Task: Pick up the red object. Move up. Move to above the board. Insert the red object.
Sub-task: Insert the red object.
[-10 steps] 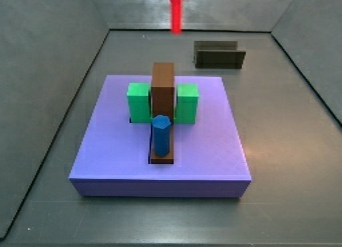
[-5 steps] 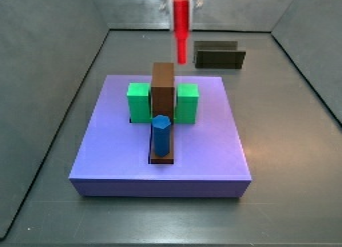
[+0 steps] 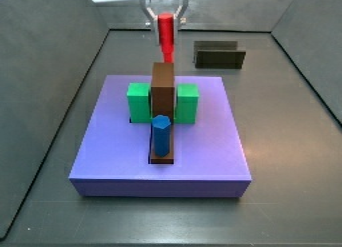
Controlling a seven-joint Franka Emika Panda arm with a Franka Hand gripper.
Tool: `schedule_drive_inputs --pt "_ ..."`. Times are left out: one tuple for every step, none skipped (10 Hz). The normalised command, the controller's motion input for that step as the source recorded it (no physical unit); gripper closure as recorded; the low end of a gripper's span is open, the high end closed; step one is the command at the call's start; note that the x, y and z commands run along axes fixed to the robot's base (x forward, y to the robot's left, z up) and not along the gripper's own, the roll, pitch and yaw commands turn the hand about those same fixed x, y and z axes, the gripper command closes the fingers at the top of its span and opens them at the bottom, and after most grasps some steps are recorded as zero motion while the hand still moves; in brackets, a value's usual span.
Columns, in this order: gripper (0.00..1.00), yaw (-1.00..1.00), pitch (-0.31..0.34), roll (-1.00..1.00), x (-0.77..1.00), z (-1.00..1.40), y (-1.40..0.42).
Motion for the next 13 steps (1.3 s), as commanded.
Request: schedule_drive_inputs --pt "1.0 -0.01 -0.034 0.02 -0.03 -0.3 0.0" --pt "1.0 0.0 -0.014 0.02 -0.08 -0.18 -0.03" --pt "1.0 0.0 0.0 0.03 0.0 -0.13 -0.12" --pt "1.0 0.0 0.0 0.04 0.0 -0.15 -0.09" --pt "1.0 0.0 0.0 0.05 -0.01 -0.12 -0.08" --pt "1.0 0.0 0.0 0.06 -0.02 -0.09 -0.09" --pt "1.0 0.0 0.0 0.06 -0.04 -0.14 -0.06" --pt "1.0 0.0 0.0 0.06 -0.05 -0.17 -0.02" --pt "1.0 0.0 0.0 0.06 -0.06 -0.18 -0.01" --pt "1.0 -0.03 0.0 0.07 -0.06 -0.21 0.0" --pt "1.0 -0.01 0.0 0.08 -0.02 -0.24 0.0" --pt "1.0 0.0 0.0 0.12 0.0 -0.31 0.0" --pt "1.0 0.01 0.0 0.26 0.13 -0.28 0.0"
